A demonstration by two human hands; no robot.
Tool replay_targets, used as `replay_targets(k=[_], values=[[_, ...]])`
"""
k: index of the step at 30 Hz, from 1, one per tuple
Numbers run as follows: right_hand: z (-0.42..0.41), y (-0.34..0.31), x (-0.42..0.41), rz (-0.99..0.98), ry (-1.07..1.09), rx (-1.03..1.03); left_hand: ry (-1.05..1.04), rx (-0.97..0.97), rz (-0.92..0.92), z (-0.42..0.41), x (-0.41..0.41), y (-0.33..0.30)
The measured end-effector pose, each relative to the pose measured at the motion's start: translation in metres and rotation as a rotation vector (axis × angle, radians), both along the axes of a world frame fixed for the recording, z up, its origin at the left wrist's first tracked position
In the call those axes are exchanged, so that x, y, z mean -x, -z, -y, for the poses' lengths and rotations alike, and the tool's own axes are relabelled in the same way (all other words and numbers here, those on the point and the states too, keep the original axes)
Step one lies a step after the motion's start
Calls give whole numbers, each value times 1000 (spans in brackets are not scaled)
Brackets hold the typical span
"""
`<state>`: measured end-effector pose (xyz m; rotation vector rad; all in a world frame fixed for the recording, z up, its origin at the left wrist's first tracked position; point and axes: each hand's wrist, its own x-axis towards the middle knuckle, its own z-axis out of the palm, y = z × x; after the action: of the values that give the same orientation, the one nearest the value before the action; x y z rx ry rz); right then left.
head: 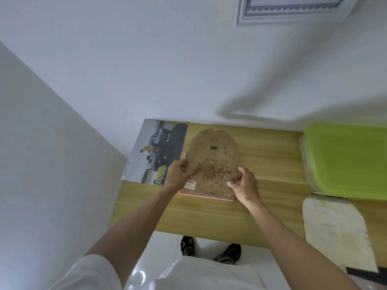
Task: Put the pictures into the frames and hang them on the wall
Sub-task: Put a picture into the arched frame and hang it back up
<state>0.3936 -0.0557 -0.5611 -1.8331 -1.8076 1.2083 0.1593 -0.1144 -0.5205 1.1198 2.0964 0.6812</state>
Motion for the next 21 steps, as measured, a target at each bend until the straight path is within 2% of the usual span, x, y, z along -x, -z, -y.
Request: replay_targets(k=[12, 21], values=[[14, 3, 16, 147, 39, 20, 138, 109, -29, 12, 26, 18], [27, -2, 23, 232, 37, 8, 85, 156, 29, 7, 36, 30]])
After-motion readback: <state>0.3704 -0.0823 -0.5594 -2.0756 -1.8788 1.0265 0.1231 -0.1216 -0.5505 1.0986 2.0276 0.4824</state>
